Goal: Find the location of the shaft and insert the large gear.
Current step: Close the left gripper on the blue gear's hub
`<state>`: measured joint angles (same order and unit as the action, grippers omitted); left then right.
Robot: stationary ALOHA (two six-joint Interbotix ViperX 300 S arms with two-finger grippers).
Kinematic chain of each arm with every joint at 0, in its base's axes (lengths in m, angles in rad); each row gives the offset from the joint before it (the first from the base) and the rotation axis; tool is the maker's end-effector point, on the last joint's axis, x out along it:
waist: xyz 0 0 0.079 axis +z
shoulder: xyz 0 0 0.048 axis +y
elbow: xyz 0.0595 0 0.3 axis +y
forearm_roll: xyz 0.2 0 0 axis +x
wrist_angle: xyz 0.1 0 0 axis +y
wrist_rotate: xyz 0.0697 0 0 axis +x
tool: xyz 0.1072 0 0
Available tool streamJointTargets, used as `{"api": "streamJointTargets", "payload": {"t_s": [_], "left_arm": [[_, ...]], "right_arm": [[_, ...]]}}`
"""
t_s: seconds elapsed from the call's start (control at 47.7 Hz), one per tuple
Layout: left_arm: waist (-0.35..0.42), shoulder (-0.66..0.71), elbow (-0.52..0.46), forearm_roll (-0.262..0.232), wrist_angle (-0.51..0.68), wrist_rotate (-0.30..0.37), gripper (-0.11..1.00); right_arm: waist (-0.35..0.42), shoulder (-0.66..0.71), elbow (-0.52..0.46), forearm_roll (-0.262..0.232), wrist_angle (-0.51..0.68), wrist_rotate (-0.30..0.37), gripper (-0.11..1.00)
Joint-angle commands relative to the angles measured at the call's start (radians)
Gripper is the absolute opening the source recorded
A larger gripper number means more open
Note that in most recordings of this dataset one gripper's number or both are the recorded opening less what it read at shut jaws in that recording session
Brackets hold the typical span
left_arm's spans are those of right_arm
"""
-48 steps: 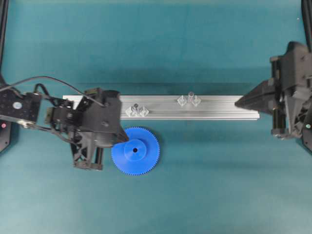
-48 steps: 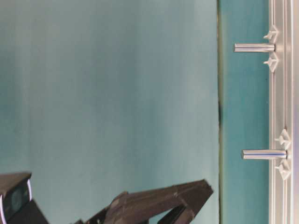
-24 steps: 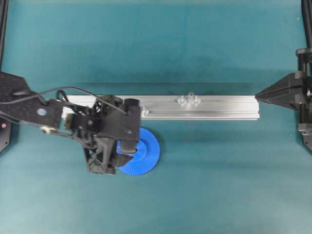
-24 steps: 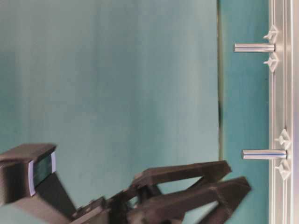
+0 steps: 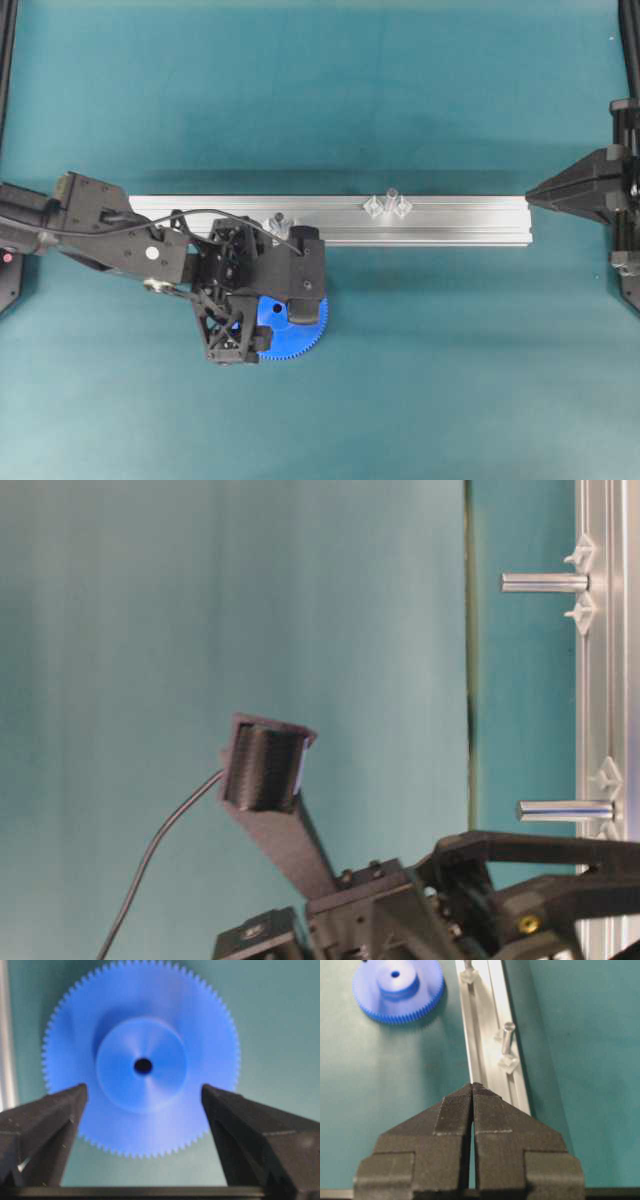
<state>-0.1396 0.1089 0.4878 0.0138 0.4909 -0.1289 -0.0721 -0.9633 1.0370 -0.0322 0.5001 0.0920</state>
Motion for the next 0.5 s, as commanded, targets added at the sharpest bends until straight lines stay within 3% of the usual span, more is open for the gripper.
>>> {"api": "streamJointTargets", "payload": {"t_s": [0.0, 0.482], "left_arm": [[-0.005, 0.000, -0.021, 0.002, -0.018, 0.000, 0.94], [-0.003, 0.055, -0.032, 0.002, -0.023, -0.002, 0.94]], "right_arm": [[-0.005, 0.003, -0.006, 0.002, -0.003, 0.009, 0.00], [-0.005, -0.003, -0.003, 0.005, -0.008, 0.009, 0.00]]}}
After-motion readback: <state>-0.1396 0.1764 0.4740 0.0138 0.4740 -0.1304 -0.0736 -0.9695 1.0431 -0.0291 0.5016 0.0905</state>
